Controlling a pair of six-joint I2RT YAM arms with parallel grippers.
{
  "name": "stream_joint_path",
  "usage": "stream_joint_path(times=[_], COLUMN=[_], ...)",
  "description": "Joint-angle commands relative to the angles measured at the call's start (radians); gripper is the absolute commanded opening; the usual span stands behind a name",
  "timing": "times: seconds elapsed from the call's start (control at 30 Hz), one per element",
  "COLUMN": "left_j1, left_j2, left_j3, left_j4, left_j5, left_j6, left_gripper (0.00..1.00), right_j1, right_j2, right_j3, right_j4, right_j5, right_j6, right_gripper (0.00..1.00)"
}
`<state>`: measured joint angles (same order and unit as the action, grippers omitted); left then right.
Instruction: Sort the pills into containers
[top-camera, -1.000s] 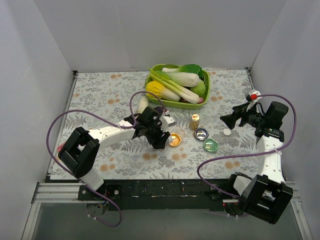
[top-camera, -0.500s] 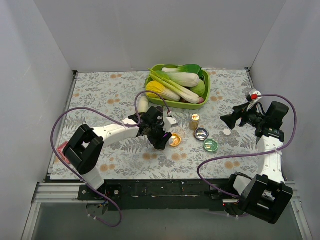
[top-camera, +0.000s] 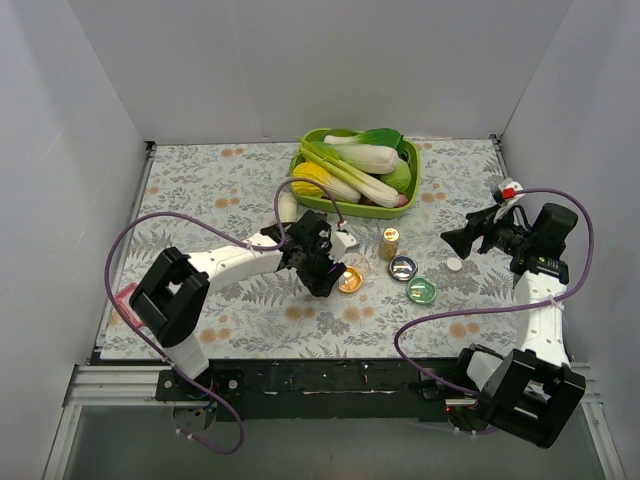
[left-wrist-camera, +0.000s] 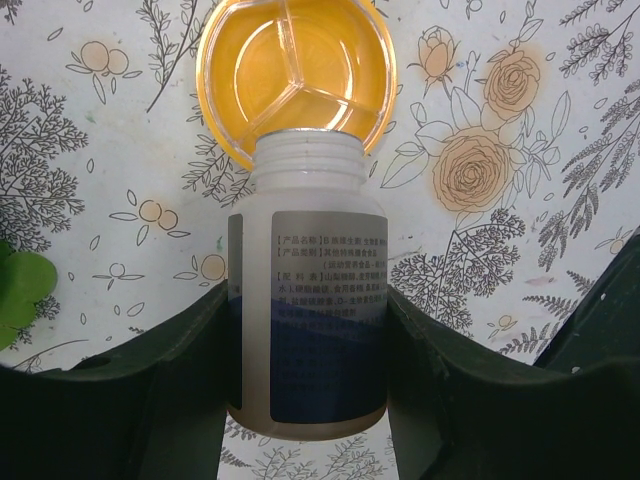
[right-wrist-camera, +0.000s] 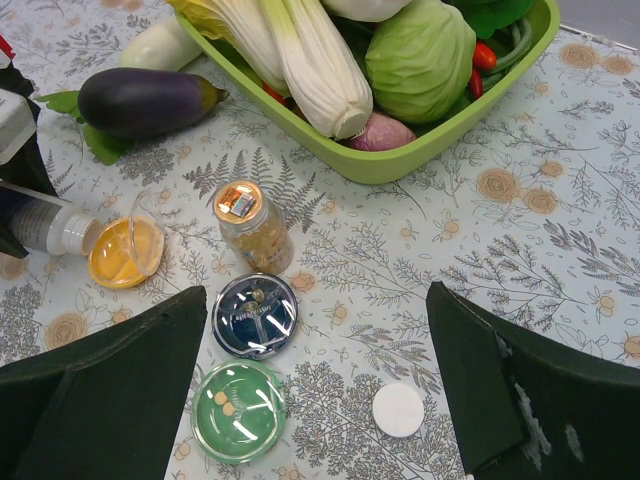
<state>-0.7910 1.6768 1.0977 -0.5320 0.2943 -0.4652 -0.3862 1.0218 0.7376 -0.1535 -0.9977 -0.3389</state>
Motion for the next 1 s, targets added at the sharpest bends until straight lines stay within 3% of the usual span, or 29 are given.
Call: stream_joint_path(times=[0.0,0.97], left_j1=[-0.011,-0.037], left_j2=[0.004,0.034], left_j3=[0.053,0.116], left_j4=[-0.032,-0.089], left_j5=[-0.03,-0.089], left_j6=[0.002,0.005], left_gripper=[0.0,0.0], right_j1=[-0.006,-0.01], right_j2=[-0.009,-0.008], right_j3=[-0.001,-0.001], right_j4=[0.031,0.029], right_j5=[-0.013,-0.012], right_j6=[0.008,0.009], right_gripper=[0.98,0.98])
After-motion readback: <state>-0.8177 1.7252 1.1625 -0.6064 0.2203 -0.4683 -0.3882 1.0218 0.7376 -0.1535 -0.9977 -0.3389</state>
